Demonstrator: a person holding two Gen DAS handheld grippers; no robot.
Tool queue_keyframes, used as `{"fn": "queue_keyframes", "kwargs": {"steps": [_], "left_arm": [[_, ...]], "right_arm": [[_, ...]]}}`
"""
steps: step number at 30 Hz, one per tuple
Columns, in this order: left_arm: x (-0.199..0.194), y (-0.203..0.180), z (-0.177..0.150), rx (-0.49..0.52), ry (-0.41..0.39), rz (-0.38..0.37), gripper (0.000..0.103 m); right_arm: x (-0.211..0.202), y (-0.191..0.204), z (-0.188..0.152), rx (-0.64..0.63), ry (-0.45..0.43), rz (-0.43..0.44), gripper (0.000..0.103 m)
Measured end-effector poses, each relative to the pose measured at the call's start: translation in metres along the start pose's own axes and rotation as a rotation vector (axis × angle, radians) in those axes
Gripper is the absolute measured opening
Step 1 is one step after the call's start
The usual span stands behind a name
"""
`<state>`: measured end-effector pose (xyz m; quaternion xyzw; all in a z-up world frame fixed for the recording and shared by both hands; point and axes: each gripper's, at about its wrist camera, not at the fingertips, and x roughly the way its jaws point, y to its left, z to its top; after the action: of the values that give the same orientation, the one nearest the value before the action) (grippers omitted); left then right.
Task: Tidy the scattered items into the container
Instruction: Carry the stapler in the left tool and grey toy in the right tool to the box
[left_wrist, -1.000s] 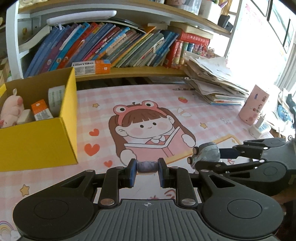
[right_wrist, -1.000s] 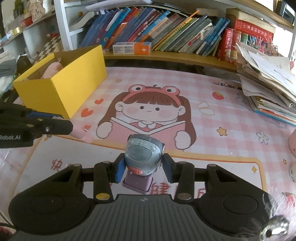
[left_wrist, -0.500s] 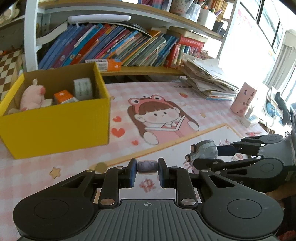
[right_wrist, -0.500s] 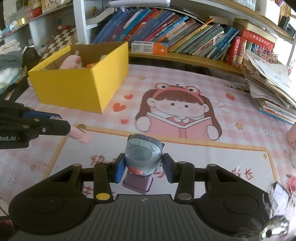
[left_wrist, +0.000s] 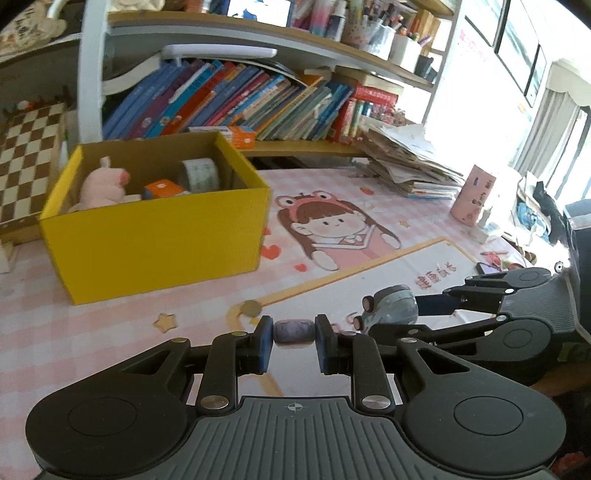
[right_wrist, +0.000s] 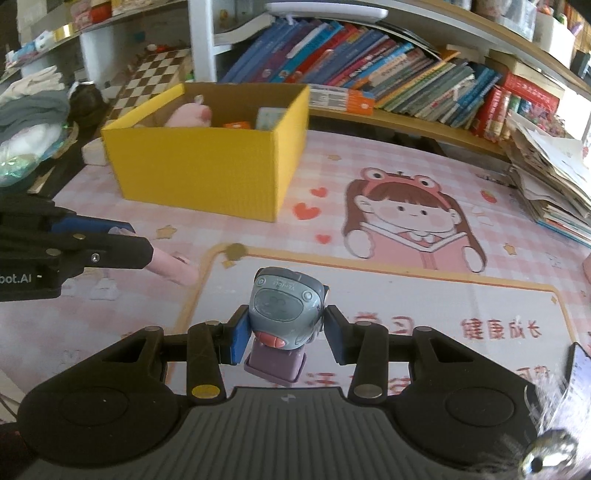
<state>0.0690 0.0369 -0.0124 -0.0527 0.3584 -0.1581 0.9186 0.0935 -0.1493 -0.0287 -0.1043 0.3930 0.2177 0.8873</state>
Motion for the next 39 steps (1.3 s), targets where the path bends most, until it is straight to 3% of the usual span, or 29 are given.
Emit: {"fn": "queue_keyframes", "kwargs": {"steps": [19,39], "left_arm": [[-0.056,0.064,-0.016,-0.126,-0.11,0.1,0.022],[-0.06,0.082,0.011,-0.146,-0.184,0.117,0.022]], "right_arm": [[0.001,0.075,0.025,-0.152,-0.041,0.068,0.04],[0.009,0.074,0.06,-0.17,-0.087,0.09,0.04]]}}
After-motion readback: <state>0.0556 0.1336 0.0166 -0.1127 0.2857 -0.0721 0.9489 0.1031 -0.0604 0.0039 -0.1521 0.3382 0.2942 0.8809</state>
